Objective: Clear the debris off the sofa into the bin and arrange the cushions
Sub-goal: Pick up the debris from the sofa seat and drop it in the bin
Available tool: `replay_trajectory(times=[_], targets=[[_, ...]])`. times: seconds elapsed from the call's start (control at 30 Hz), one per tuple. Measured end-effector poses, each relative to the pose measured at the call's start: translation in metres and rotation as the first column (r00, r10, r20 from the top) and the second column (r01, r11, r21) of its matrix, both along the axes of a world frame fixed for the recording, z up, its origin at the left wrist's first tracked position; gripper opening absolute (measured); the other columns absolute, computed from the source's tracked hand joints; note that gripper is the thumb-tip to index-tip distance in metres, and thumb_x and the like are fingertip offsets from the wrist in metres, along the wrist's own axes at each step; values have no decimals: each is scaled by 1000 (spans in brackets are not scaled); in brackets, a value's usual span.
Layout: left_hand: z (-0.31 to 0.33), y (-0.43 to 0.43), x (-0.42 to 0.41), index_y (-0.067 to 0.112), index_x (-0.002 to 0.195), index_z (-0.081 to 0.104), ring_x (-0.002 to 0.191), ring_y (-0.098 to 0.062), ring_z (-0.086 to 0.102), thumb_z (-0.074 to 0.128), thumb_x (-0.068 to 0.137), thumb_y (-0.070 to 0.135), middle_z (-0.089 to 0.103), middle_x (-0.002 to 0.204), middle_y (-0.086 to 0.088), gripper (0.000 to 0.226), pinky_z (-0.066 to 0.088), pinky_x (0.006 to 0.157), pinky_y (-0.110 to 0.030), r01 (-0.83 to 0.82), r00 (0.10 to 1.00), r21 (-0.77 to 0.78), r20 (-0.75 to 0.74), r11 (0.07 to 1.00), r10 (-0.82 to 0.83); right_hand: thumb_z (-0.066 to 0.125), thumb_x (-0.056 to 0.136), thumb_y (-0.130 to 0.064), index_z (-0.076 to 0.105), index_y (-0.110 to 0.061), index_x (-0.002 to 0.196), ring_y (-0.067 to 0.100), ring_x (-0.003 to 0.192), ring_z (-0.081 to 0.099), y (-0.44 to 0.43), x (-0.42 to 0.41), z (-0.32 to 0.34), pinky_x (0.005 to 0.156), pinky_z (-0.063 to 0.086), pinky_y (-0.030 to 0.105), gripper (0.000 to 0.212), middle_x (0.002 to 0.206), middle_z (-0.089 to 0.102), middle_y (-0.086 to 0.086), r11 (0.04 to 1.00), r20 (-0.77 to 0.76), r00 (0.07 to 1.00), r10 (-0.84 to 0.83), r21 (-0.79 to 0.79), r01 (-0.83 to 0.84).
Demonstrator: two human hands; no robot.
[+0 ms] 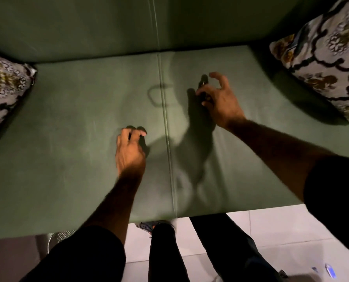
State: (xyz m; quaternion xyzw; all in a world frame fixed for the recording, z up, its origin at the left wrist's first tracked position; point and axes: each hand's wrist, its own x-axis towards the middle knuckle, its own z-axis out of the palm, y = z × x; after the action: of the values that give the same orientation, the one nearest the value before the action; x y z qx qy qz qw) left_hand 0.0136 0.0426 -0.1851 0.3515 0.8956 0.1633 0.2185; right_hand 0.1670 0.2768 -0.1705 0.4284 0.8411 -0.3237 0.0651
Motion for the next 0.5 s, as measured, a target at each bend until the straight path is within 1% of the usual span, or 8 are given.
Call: replay_trajectory(times=[0.07, 0.13, 0.17, 0.23, 0.33, 0.4, 0.5], targets=[[1, -11, 15, 4, 106, 71, 99, -43, 60, 60, 87, 4, 61, 110, -24, 23, 55, 81, -49, 54, 998, 84, -29, 995, -51, 62, 94, -6, 65, -16, 120, 33, 135, 44, 5, -4, -6, 114, 41, 37, 27, 157, 28, 11, 999, 18, 999, 45, -7, -45], [0, -26, 30, 4, 100, 74, 91, -40, 64, 60, 91, 6, 66, 102, -22, 16, 55, 79, -44, 100, 992, 149, -89, 984, -87, 60, 95, -5, 67, -12, 114, 30, 127, 50, 3, -4, -11, 107, 42, 30, 22, 146, 41, 11, 1000, 20, 999, 29, 10, -30], [-1, -32, 36, 6, 98, 74, 89, -39, 65, 64, 90, 5, 67, 100, -20, 13, 56, 79, -43, 101, 991, 162, -100, 982, -85, 58, 95, -5, 69, -11, 110, 29, 124, 52, -1, -2, -11, 102, 40, 26, 19, 141, 46, 12, 1000, 24, 1000, 6, 22, -7], [-1, -51, 49, 8, 98, 75, 92, -38, 66, 72, 83, -2, 68, 101, -17, 18, 57, 80, -43, 38, 999, 155, -45, 987, -32, 55, 97, -7, 70, -10, 104, 30, 118, 54, -20, 1, -10, 93, 37, 23, 17, 132, 52, 14, 999, 32, 999, -35, 31, 34], [3, -88, 65, 3, 100, 75, 92, -40, 65, 73, 80, -10, 68, 102, -19, 24, 56, 81, -45, -49, 997, 214, 65, 976, 36, 53, 99, -9, 72, -11, 101, 32, 110, 57, -75, 5, -3, 89, 35, 22, 20, 121, 58, 17, 999, 30, 999, -45, 20, 45], [7, -120, 72, 2, 99, 74, 91, -40, 65, 71, 79, -16, 68, 101, -19, 28, 56, 82, -44, -119, 991, 230, 80, 966, 103, 55, 96, -6, 74, -10, 97, 34, 106, 60, -130, 0, 4, 89, 38, 25, 20, 113, 62, 18, 1000, -25, 1000, -2, -10, 2], [11, -179, 77, 3, 99, 73, 93, -37, 64, 66, 82, -15, 68, 102, -18, 26, 55, 84, -43, -217, 976, 200, 77, 955, 205, 62, 91, 0, 76, -8, 94, 37, 100, 65, -220, -15, 12, 92, 45, 33, 17, 105, 66, 19, 990, -96, 988, 124, -58, -130]])
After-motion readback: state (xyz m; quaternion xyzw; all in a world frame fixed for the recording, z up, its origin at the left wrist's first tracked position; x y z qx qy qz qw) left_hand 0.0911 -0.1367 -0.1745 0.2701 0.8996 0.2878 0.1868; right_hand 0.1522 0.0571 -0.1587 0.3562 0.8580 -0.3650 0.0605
